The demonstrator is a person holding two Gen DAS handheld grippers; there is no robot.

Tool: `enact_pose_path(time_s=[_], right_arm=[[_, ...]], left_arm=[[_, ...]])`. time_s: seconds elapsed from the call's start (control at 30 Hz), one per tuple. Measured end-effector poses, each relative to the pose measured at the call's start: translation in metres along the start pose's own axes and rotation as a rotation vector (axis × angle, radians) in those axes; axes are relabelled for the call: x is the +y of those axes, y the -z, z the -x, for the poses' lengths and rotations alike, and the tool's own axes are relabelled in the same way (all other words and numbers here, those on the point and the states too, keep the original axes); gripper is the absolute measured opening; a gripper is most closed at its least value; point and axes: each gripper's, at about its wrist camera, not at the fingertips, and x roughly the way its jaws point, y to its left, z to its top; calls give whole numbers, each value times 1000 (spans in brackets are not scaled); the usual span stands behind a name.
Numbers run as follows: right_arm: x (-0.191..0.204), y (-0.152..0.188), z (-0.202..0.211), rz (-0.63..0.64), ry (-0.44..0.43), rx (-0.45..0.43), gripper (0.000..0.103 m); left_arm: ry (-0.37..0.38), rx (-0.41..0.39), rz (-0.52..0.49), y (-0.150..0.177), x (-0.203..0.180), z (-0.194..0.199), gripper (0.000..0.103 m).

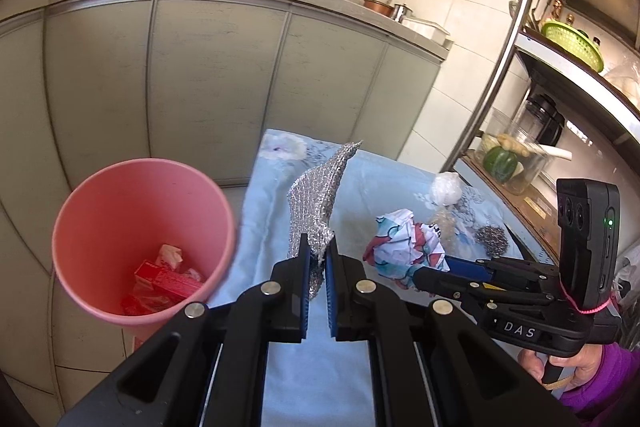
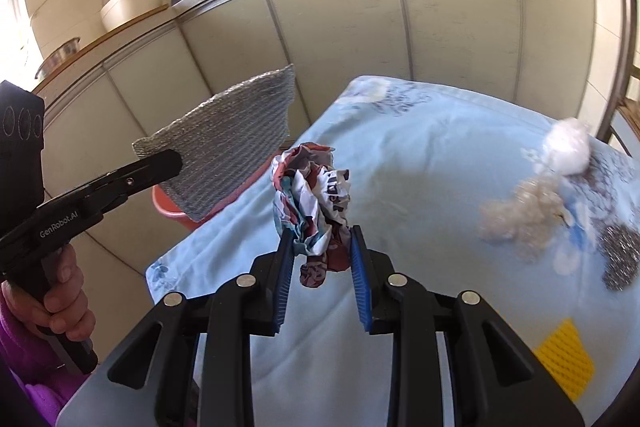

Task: Collect trash
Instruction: 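Carry the scouring pad and crumpled paper over the pink bucket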

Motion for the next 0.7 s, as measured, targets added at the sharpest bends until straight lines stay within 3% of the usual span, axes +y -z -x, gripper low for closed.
enact_pose_path(time_s=[0.4,0.7], right_arm=[[53,-35,-45,100,-91,38,28],[89,-58,-93,145,-132,99,28]], left_arm=[[-171,-50,75,-1,59,18,6],[-263,-20,163,11,101,10,6]])
